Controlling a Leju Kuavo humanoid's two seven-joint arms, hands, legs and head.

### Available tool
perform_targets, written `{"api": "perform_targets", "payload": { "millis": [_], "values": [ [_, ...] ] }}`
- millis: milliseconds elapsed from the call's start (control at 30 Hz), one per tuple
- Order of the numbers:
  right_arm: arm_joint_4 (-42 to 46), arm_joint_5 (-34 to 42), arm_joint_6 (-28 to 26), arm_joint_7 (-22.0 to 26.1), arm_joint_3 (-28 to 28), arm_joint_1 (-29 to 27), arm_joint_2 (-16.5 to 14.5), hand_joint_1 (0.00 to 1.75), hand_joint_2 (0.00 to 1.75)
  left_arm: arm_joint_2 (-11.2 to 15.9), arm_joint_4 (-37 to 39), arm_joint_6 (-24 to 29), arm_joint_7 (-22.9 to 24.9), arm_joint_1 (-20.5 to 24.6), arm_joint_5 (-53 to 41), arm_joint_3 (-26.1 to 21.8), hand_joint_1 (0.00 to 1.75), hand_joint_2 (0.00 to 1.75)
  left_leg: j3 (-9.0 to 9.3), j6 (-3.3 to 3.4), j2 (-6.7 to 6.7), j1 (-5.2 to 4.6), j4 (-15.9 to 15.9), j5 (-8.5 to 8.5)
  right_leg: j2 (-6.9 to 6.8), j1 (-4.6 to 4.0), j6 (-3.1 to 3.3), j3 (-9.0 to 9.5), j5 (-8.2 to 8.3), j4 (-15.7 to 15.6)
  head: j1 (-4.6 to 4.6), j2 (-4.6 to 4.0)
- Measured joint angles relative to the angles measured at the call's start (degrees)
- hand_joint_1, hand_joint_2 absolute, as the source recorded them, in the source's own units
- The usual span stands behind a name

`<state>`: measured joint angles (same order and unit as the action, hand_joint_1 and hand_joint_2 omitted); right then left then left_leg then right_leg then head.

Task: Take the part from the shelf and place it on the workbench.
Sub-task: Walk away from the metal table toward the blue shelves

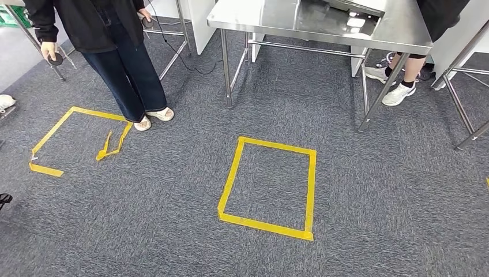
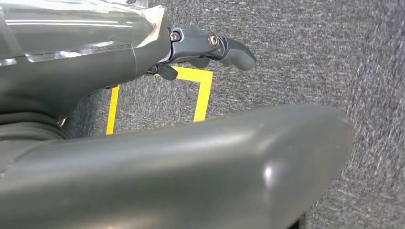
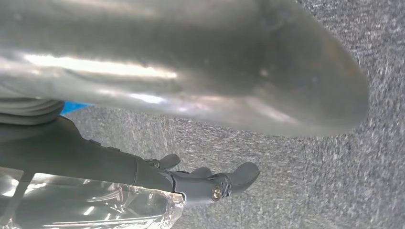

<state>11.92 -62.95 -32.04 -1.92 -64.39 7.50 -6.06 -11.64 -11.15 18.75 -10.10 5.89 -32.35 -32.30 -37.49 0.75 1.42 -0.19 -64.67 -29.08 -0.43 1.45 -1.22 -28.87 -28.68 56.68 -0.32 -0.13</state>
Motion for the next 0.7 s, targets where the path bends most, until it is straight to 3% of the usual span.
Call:
{"api": "perform_targets", "payload": {
  "millis": [67,100,133,167,233,300,400,467,533,600,633,700],
  "values": [
    [0.0,0.0,0.0,0.0,0.0,-0.2,0.0,0.00,0.00,0.0,0.0,0.0,0.0,0.0,0.0,0.0,0.00,0.00,-3.41,-0.63,-0.77,0.40,-7.7,-3.69,-1.04,0.03,0.07,-0.14,0.01,0.0,-0.19,0.00],
    [0.0,0.0,0.0,0.0,0.0,-0.3,0.0,0.00,0.00,0.1,0.0,0.0,0.0,-0.1,0.0,0.0,0.00,0.00,-4.31,-0.85,-0.96,0.62,-9.8,-4.21,-1.60,0.08,0.05,-0.17,0.00,0.0,-0.19,0.00],
    [0.0,0.0,0.0,0.0,0.0,-0.3,0.0,0.00,0.00,0.1,0.0,0.0,0.0,-0.1,0.0,0.0,0.00,0.00,-4.14,-1.05,-1.17,0.86,-9.8,-3.63,-2.12,0.19,0.03,-0.14,-0.02,0.0,-0.18,0.00],
    [0.0,0.0,0.0,0.0,0.0,-0.3,0.0,0.00,0.00,0.1,0.0,0.0,0.0,-0.1,0.0,0.0,0.00,0.00,-2.81,-1.21,-1.53,1.10,-7.4,-2.13,-2.58,0.34,-0.06,-0.06,-0.08,0.1,-0.19,0.00],
    [0.0,0.0,0.0,0.0,0.0,-0.2,0.0,0.00,0.00,0.1,0.0,0.0,0.0,0.0,0.0,0.0,0.00,0.00,1.64,-1.53,-3.28,1.36,0.7,1.31,-3.41,0.36,-0.58,0.17,-0.38,0.2,-0.30,0.00],
    [0.0,0.0,0.0,0.0,0.0,-0.2,0.1,0.00,0.00,0.1,0.0,0.0,0.0,0.1,-0.1,0.0,0.00,0.00,4.10,-1.17,-4.33,1.17,5.5,2.60,-4.12,0.02,-1.36,0.31,-0.70,0.3,-0.33,0.00],
    [0.0,0.0,0.0,0.0,0.0,0.0,0.0,0.00,0.00,0.1,0.0,0.0,0.0,0.1,-0.1,0.0,0.00,0.00,3.92,0.35,-3.13,0.57,6.1,2.74,-4.88,-0.05,-2.40,0.62,-0.73,0.0,-0.15,0.00],
    [0.0,0.0,0.0,0.0,0.0,0.1,0.0,0.00,0.00,0.1,0.0,0.0,0.0,0.1,-0.1,0.0,0.00,0.00,3.87,1.39,-2.15,0.57,6.4,3.17,-3.32,0.21,-2.56,-0.43,-2.23,2.2,0.03,0.00],
    [0.0,0.0,0.0,0.1,0.0,-0.1,0.0,0.00,0.00,0.1,0.0,0.0,0.1,0.2,-0.1,0.0,0.00,0.00,3.68,2.18,-0.99,0.48,6.6,3.46,-0.96,0.17,-1.99,-3.93,-5.55,9.5,0.40,0.00],
    [0.0,0.0,0.0,0.1,0.0,-0.3,0.0,0.00,0.00,0.1,0.0,0.1,0.1,0.1,-0.1,0.0,0.00,0.00,3.49,2.55,0.30,0.12,6.6,3.59,-0.03,-0.12,-1.75,-7.55,-7.75,16.6,0.53,0.00],
    [0.0,0.0,0.1,0.2,0.0,-0.4,0.1,0.00,0.00,0.1,0.0,0.1,0.2,0.0,-0.2,0.0,0.00,0.00,3.47,2.64,0.99,-0.07,6.6,3.64,0.11,-0.28,-1.91,-8.10,-7.49,17.3,0.54,0.00],
    [0.0,0.0,0.2,0.2,0.0,-0.4,0.1,0.00,0.00,0.1,0.0,0.2,0.2,-0.2,-0.2,0.0,0.00,0.00,3.53,2.74,2.35,-0.35,6.6,3.75,0.64,-0.55,-2.38,-5.97,-4.63,12.0,0.54,0.00]
  ]
}}
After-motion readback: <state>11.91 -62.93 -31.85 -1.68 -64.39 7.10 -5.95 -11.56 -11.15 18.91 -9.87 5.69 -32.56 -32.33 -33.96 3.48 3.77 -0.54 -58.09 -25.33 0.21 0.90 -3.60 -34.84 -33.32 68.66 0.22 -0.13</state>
